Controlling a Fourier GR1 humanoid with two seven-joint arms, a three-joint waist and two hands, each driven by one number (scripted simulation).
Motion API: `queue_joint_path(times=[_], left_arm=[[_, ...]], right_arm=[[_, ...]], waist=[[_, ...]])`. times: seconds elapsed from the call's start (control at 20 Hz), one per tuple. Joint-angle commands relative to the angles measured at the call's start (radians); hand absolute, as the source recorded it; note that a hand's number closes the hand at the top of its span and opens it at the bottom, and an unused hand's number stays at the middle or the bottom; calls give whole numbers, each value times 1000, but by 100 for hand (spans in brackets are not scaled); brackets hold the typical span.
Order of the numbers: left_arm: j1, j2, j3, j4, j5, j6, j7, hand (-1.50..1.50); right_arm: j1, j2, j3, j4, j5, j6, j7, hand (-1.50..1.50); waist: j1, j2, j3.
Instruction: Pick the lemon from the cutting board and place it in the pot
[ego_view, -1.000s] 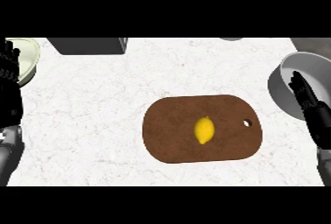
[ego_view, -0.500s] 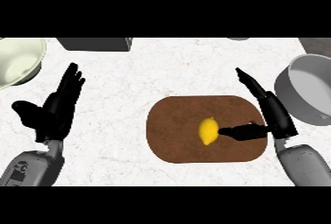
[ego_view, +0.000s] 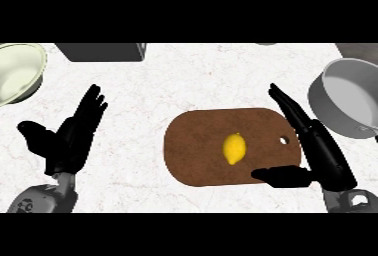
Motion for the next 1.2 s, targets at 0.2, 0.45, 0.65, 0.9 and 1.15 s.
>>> queue_joint_path(times=[0.2,0.45,0.65,0.9,1.15], left_arm=[[14,1,-8,-50,-1,-3,57,0],[11,-5,-9,-56,1,-24,57,0],[8,-22,4,-45,-9,-20,41,0],[9,-36,-4,-52,-28,-21,68,0],[22,-11,59,-14,-4,-74,25,0]], right_arm=[[-80,-207,12,-286,17,322,447,-150],[-242,-195,16,-287,-112,515,739,-150],[-349,-128,33,-288,-219,599,980,-150],[-439,-33,53,-116,-195,585,1023,-150],[-359,-19,100,-145,-189,600,1055,-150]], waist=[[8,0,-1],[26,4,-1],[24,5,0],[29,8,1],[15,6,2]])
